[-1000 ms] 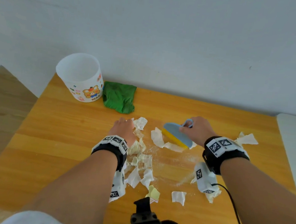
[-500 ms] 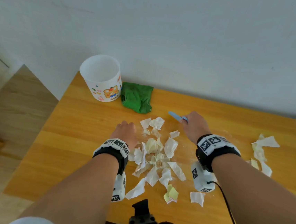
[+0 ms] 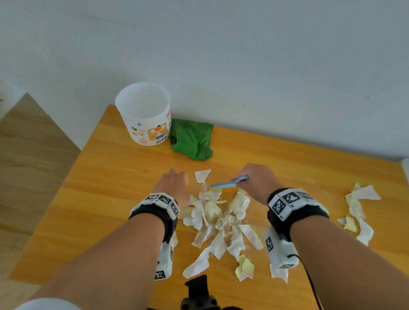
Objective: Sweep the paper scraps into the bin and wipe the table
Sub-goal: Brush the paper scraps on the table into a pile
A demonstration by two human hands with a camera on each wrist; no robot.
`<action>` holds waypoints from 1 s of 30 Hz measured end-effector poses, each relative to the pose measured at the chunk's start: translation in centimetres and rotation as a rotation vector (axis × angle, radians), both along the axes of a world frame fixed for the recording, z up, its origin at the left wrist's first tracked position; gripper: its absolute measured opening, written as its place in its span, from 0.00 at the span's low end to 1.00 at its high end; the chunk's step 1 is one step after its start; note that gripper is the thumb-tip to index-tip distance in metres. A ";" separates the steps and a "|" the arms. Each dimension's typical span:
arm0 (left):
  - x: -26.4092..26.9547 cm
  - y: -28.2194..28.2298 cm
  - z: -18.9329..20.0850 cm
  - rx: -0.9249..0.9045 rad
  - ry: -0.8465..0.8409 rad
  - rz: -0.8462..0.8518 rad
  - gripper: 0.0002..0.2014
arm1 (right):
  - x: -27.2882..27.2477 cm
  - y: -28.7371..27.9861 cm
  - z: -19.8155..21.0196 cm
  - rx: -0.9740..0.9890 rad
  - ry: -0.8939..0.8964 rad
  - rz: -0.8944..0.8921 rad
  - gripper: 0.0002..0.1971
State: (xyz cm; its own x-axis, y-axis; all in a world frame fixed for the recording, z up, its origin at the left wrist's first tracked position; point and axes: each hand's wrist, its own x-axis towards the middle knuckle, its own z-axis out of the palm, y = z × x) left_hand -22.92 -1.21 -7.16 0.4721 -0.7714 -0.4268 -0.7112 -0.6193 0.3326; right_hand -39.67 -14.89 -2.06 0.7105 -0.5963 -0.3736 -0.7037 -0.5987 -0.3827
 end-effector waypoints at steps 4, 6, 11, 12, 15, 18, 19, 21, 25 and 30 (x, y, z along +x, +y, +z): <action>-0.9 -1.2 0.4 -0.003 -0.014 -0.047 0.14 | -1.7 0.0 0.9 -0.001 0.007 -0.062 0.12; -1.4 -1.9 0.5 0.007 -0.019 -0.067 0.15 | -3.2 -0.6 1.3 -0.039 -0.036 -0.177 0.12; -3.0 -3.0 0.3 0.007 -0.003 -0.101 0.11 | -8.1 -2.8 1.7 -0.231 0.075 -0.499 0.22; -3.2 -3.1 0.2 0.008 0.004 -0.104 0.11 | -9.0 -3.1 1.6 -0.260 0.104 -0.532 0.23; -3.8 -3.3 0.1 0.005 0.004 -0.106 0.12 | -10.9 -3.6 0.7 -0.328 0.139 -0.592 0.21; -4.0 -3.2 0.1 0.004 0.004 -0.102 0.12 | -11.4 -3.6 0.0 -0.314 0.189 -0.593 0.21; -4.1 -3.2 0.1 0.004 0.005 -0.102 0.13 | -11.3 -3.4 -0.2 -0.300 0.210 -0.585 0.21; -4.1 -3.2 0.1 0.003 0.007 -0.100 0.13 | -11.1 -3.0 -0.6 -0.276 0.250 -0.549 0.21; -3.8 -2.8 0.1 0.006 0.008 -0.086 0.13 | -10.0 -1.8 -0.8 -0.189 0.251 -0.489 0.23; -3.4 -2.2 0.2 0.003 0.004 -0.074 0.11 | -8.1 -0.8 -0.5 -0.107 0.163 -0.438 0.24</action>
